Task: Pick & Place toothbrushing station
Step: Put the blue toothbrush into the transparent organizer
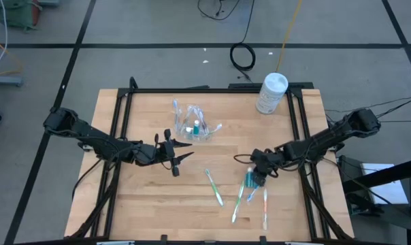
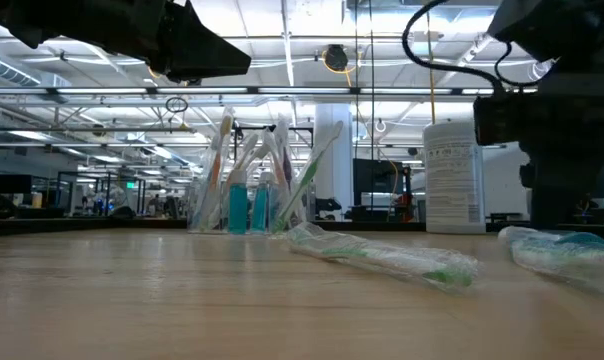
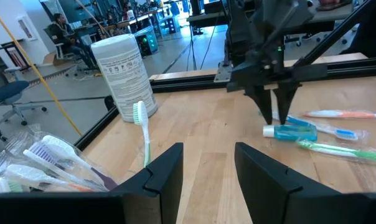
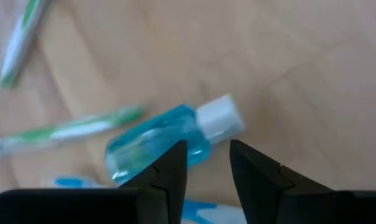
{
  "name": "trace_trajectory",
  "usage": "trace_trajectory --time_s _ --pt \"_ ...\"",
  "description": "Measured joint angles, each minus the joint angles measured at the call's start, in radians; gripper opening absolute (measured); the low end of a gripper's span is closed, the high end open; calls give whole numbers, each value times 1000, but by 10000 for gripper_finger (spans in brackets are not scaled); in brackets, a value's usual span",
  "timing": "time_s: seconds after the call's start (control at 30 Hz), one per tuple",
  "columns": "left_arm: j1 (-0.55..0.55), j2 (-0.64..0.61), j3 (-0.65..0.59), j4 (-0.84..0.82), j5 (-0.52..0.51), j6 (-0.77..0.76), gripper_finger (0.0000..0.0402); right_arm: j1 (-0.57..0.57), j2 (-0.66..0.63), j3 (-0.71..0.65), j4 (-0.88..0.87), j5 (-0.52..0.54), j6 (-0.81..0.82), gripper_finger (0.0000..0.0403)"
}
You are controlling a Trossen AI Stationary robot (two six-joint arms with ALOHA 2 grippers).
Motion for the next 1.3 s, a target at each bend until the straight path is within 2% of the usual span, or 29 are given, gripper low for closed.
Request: trace_trajectory --time_s 0.13,0.37,0.63,0.97,1.2,1.3 --pt "0 0 0 0 0 0 147 30 0 0 56 5 -87 116" --pt "0 0 0 0 0 0 147 122 0 0 79 1 -378 116" --pt "0 0 0 -1 0 -3 147 193 0 0 87 32 -495 116" --pt "0 0 1 -1 0 -5 147 214 62 0 106 28 -418 116" --pt "0 0 1 -1 0 -26 147 280 131 3 110 34 -543 116" --pt "0 0 1 -2 0 -27 147 292 139 3 110 48 -649 116"
